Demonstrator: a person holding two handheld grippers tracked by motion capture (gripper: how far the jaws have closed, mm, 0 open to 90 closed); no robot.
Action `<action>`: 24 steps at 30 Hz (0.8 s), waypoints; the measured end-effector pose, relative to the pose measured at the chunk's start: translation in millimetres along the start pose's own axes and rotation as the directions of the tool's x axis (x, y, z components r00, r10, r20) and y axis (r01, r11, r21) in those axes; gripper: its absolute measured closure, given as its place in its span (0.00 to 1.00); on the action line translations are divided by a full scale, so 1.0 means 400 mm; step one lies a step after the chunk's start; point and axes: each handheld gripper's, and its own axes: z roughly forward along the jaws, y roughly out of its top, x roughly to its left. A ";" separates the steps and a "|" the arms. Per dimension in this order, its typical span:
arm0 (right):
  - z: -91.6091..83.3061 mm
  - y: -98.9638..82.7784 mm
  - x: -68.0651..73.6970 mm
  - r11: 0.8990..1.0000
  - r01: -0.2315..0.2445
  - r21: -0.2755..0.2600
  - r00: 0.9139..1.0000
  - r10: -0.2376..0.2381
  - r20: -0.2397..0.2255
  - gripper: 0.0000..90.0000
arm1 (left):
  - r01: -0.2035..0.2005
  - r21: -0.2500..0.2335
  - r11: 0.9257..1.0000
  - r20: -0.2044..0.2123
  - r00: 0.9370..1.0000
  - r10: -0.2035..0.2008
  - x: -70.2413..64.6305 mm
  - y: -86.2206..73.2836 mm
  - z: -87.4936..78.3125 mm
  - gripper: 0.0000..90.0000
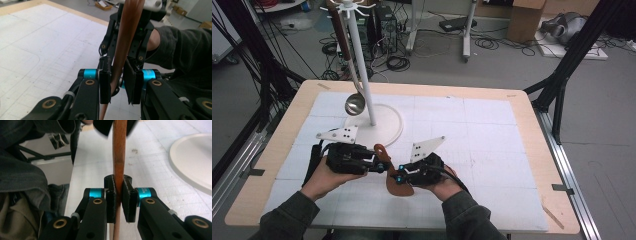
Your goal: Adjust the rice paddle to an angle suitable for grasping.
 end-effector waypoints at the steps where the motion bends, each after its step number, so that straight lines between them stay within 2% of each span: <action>1: -0.002 0.000 0.000 1.000 -0.006 -0.009 1.000 0.006 0.000 0.93 | -0.002 0.014 1.000 -0.002 1.000 0.002 0.000 -0.001 0.005 0.84; 5: -0.005 -0.001 -0.002 1.000 -0.017 -0.011 1.000 0.017 0.000 0.93 | -0.002 0.015 1.000 0.001 1.000 0.002 0.003 -0.002 0.013 0.84; 7: -0.004 -0.002 -0.003 1.000 -0.020 -0.010 1.000 0.020 -0.002 0.93 | -0.016 0.023 1.000 -0.008 1.000 0.016 0.001 0.001 0.014 0.85; 11: -0.007 -0.002 -0.004 0.999 -0.024 -0.025 1.000 0.024 -0.011 0.87 | -0.026 0.015 1.000 -0.006 1.000 0.026 0.003 0.010 0.010 0.91; 14: -0.011 -0.001 -0.002 0.999 -0.035 -0.035 0.999 0.035 -0.006 0.87 | -0.029 0.013 0.999 -0.004 1.000 0.029 0.004 0.014 0.012 0.91; 20: -0.017 -0.002 -0.006 0.998 -0.039 -0.044 0.999 0.039 0.000 0.85 | -0.026 0.005 1.000 -0.008 1.000 0.026 0.007 0.018 0.010 0.91; 24: -0.021 -0.005 -0.011 0.997 -0.056 -0.045 0.998 0.056 0.002 0.82 | -0.022 -0.006 1.000 -0.024 0.999 0.022 0.013 0.021 -0.002 0.91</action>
